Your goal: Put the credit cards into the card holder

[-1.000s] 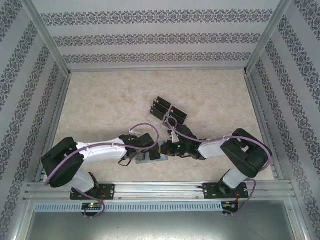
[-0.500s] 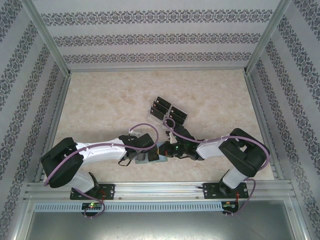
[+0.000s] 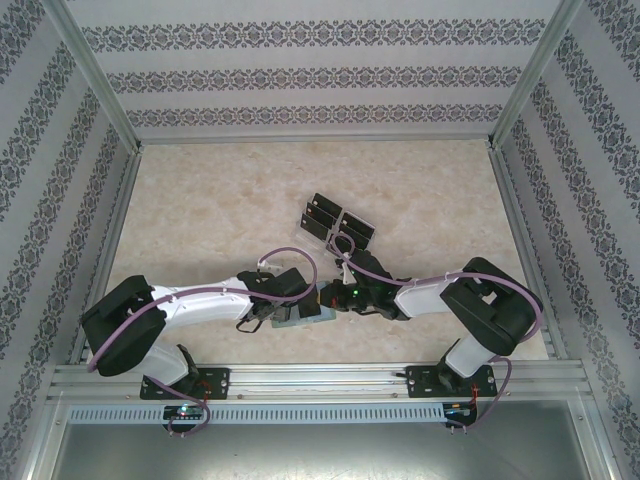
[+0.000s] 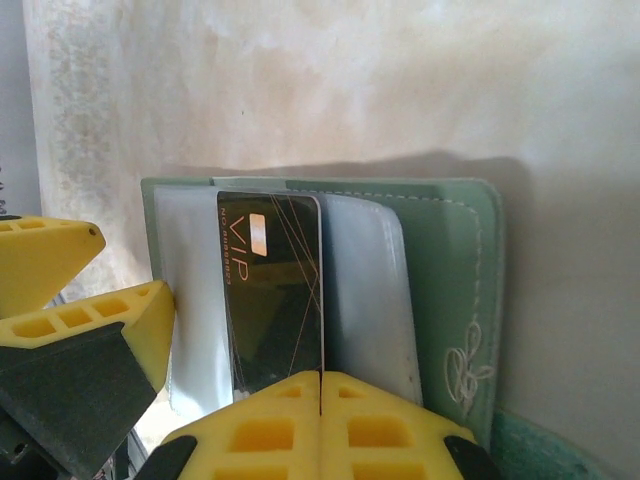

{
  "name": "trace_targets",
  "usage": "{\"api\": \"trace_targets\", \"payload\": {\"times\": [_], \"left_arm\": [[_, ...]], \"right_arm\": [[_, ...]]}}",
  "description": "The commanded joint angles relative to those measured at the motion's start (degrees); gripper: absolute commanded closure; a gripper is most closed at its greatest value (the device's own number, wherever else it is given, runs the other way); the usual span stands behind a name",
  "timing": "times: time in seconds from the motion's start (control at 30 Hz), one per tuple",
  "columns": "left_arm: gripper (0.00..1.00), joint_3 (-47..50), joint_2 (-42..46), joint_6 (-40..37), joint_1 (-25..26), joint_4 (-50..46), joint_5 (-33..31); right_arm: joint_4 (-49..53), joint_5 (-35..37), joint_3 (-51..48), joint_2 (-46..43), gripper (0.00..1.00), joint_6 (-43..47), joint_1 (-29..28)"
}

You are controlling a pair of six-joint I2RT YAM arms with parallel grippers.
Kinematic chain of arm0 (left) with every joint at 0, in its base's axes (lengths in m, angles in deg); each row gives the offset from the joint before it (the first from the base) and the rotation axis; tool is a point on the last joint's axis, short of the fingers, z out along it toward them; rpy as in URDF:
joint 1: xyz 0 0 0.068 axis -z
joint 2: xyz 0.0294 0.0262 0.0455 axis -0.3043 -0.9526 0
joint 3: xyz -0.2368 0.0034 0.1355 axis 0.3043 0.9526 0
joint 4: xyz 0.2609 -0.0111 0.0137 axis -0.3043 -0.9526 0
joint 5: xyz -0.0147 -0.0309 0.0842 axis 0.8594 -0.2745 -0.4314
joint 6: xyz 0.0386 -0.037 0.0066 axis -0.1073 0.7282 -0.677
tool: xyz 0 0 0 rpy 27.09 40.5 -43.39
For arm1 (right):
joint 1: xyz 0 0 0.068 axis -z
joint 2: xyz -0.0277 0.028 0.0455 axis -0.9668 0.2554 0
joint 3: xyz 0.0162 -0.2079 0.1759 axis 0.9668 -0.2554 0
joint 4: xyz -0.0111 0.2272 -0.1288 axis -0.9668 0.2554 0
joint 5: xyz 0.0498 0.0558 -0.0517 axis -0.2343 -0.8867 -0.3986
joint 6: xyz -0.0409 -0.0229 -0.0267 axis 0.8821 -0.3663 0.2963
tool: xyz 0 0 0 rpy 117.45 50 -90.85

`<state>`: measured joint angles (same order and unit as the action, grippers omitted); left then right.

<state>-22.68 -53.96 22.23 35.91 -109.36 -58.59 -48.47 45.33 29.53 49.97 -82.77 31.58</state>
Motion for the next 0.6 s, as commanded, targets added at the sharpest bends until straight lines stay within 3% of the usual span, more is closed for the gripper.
{"api": "trace_targets", "payload": {"times": [0.0, 0.57], "left_arm": [[0.24, 1.7, -0.2, 0.4, 1.0, -2.5, 0.1], [0.24, 1.9, 0.1, 0.5, 1.0, -2.3, 0.0]], "right_arm": [[-0.1, 1.6, -0.5, -0.4, 1.0, -0.2, 0.4], [1.4, 0.5, 0.4, -0.6, 1.0, 0.3, -2.6]]}}
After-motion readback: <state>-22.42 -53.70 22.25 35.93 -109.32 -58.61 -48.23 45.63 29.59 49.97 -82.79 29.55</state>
